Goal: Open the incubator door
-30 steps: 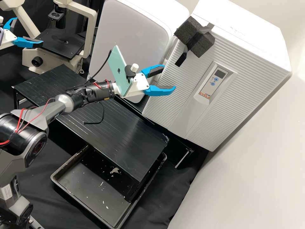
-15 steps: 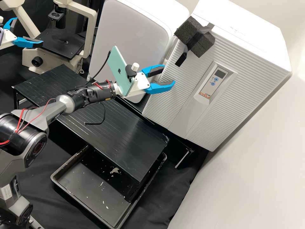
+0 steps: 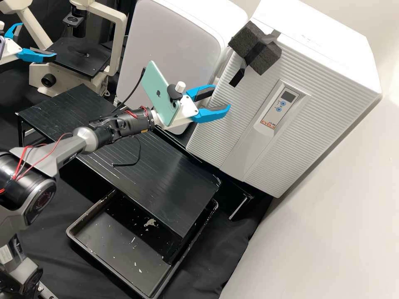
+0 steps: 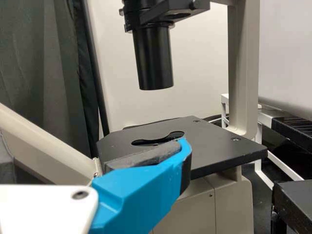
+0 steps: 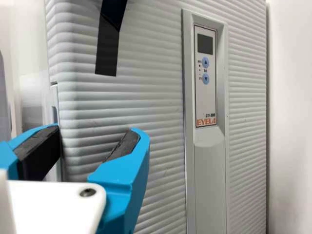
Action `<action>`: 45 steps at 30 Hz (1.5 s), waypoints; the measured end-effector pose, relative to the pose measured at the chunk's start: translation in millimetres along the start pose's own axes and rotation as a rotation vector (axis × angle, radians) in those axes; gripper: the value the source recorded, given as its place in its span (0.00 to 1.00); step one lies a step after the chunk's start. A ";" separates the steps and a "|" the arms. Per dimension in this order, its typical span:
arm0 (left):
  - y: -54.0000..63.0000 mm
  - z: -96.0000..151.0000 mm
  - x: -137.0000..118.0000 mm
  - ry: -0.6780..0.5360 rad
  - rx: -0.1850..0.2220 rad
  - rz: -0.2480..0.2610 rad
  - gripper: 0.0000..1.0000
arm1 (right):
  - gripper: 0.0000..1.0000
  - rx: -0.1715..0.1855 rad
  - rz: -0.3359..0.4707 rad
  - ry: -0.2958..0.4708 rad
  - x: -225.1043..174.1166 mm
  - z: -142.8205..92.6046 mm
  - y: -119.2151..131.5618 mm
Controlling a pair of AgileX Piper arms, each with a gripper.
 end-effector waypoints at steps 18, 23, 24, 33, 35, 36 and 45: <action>0.0 0.0 0.0 0.000 0.000 0.000 1.00 | 0.00 0.046 -0.017 -0.005 -33.9 15.3 37.3; 0.0 0.0 0.0 0.000 0.000 0.000 1.00 | 0.00 0.080 0.030 -0.020 -57.8 22.5 54.0; 0.0 0.0 0.0 0.000 0.000 0.000 1.00 | 0.00 0.092 0.049 -0.020 -63.7 23.1 58.2; 0.0 0.0 0.0 0.000 0.000 0.000 1.00 | 1.00 0.173 0.269 -0.044 -108.9 28.9 92.6; 0.0 0.0 0.0 0.000 0.000 0.000 1.00 | 1.00 0.174 0.308 -0.027 -116.4 27.2 99.1; 0.0 0.0 0.0 0.000 0.000 0.000 1.00 | 1.00 0.176 0.319 -0.015 -119.5 26.5 101.8; 0.0 0.0 0.0 0.000 0.000 0.000 1.00 | 1.00 0.170 0.298 0.087 -140.0 32.2 103.8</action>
